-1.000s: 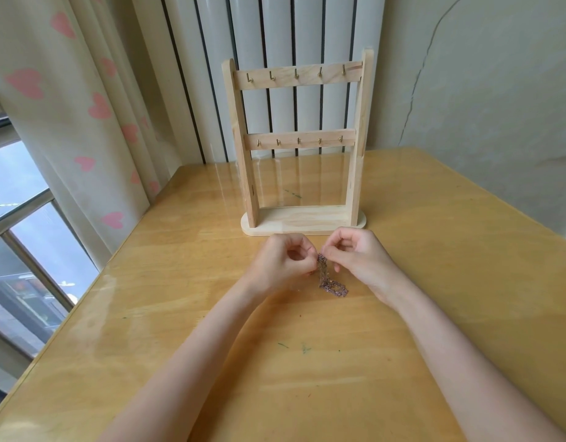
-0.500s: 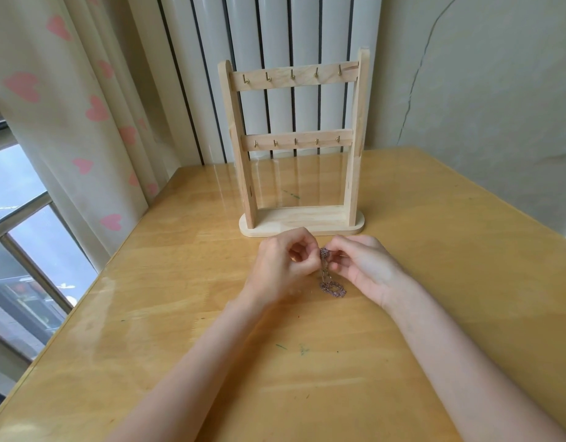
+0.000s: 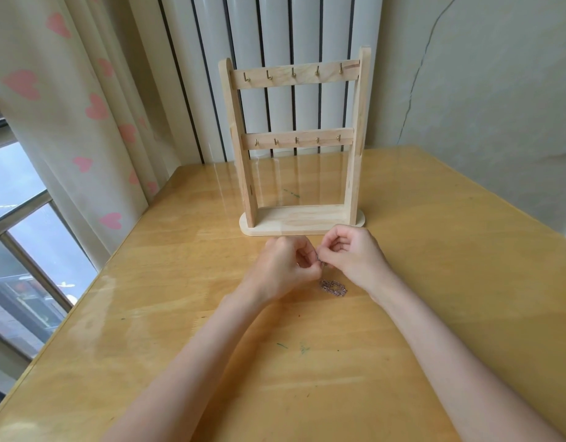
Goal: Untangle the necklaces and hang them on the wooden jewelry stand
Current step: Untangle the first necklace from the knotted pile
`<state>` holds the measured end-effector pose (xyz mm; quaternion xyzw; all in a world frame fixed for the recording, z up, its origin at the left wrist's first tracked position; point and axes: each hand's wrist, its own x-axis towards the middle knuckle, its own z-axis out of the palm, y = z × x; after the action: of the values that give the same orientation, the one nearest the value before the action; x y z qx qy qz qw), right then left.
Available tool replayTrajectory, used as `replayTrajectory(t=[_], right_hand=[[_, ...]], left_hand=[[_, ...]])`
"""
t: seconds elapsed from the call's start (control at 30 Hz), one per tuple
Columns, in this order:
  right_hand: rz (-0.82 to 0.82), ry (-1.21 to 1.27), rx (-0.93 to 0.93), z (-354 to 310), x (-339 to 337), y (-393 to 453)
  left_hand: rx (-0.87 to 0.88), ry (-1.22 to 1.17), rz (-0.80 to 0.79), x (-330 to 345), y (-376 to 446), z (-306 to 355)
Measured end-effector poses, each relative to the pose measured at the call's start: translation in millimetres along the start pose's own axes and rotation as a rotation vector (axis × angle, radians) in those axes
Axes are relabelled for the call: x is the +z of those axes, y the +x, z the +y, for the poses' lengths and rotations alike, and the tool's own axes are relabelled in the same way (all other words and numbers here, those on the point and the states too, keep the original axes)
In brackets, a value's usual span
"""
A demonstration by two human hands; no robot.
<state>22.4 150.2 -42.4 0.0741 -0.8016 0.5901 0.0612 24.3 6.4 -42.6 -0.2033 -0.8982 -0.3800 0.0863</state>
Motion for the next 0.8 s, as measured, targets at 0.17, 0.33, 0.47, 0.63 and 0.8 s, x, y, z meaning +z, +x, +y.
replayTrajectory(t=[0.17, 0.33, 0.47, 0.63, 0.8], right_hand=[[-0.040, -0.029, -0.085, 0, -1, 1], [-0.080, 0.095, 0.073, 2, -4, 1], [-0.105, 0.222, 0.270, 7, -5, 4], [-0.054, 0.406, 0.321, 6, -5, 5], [0.012, 0.195, 0.165, 1, -5, 2]], left_hand=[[-0.030, -0.062, -0.054, -5, 1, -3], [0.050, -0.017, -0.060, -3, 2, -4], [0.175, 0.137, 0.025, 2, 1, -7], [0.227, 0.175, 0.107, 6, -1, -6], [0.036, -0.026, 0.102, 1, 2, -2]])
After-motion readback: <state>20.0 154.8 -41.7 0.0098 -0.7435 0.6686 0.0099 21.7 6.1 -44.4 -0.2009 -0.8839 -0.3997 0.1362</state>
